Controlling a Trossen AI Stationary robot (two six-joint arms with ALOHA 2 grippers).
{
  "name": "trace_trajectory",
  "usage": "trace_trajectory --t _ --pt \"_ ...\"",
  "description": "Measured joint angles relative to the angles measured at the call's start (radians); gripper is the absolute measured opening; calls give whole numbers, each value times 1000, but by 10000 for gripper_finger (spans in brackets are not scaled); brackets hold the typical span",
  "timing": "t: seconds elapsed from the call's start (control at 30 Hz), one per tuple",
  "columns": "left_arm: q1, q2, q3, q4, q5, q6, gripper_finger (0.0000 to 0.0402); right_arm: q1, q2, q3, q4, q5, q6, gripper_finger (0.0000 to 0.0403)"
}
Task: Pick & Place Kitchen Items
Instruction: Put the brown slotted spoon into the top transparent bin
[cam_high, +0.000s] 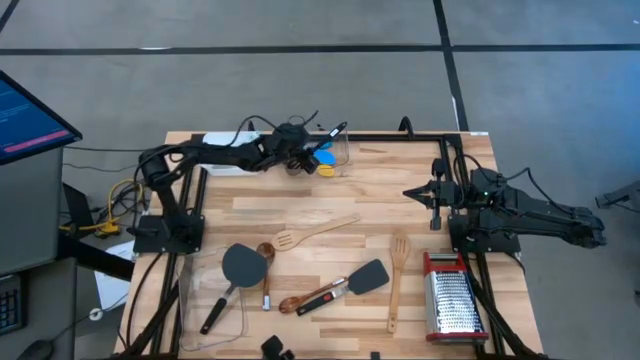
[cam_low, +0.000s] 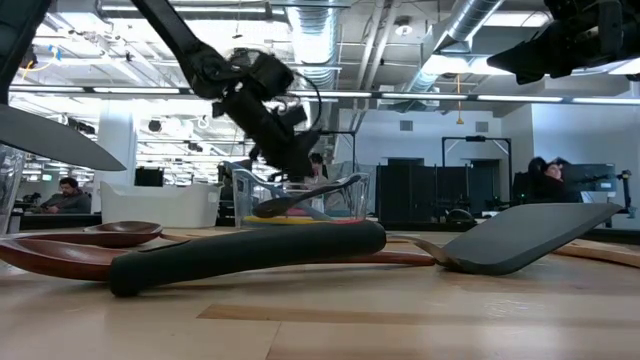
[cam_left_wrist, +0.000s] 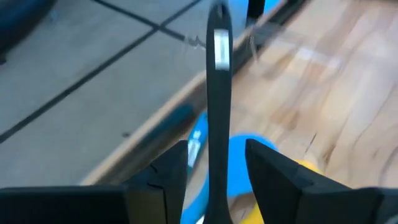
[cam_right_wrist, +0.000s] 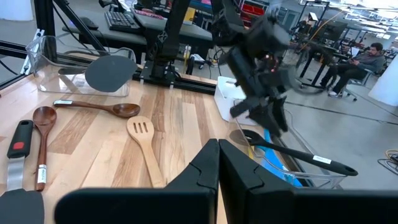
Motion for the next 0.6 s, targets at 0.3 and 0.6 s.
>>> trace_trajectory --t 0.3,0.6 --pt "-45 -201 0 3 0 -74 143 0 0 0 0 0 0 0" --pt "-113 -340 0 2 -1 -80 143 0 0 0 0 0 0 0"
